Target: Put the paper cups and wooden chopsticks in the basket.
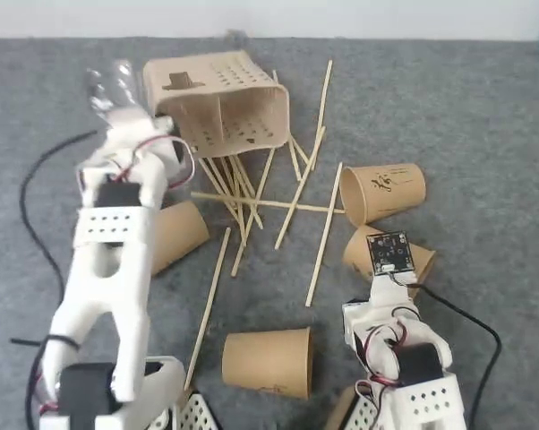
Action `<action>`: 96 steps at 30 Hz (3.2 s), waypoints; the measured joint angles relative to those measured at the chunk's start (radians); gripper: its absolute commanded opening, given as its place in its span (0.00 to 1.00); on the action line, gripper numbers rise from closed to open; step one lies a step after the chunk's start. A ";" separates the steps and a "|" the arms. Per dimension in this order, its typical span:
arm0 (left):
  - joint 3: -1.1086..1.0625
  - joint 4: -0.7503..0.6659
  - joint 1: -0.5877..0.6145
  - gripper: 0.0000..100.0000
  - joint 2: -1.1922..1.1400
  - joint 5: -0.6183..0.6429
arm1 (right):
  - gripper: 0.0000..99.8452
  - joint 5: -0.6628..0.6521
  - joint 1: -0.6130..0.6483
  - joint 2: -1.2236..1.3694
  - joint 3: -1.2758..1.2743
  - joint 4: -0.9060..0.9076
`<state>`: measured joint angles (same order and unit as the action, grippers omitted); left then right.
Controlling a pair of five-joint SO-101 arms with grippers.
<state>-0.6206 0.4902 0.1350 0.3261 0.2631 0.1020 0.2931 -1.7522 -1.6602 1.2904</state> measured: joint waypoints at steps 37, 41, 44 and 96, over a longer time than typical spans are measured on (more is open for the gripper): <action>1.132 0.646 0.133 0.30 -0.451 0.315 | 0.01 0.000 -0.046 0.000 0.000 0.000; 1.132 0.769 0.127 0.26 -0.451 0.365 | 0.01 0.000 -0.046 0.000 0.000 0.000; 1.132 0.822 0.133 0.22 -0.465 0.433 | 0.01 0.000 -0.046 0.000 0.000 0.000; 0.861 0.856 0.100 0.20 -0.304 0.390 | 0.01 0.000 -0.046 0.000 0.000 0.000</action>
<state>0.2401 1.3464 0.2348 0.0222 0.6529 0.1020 0.2470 -1.7522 -1.6602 1.2904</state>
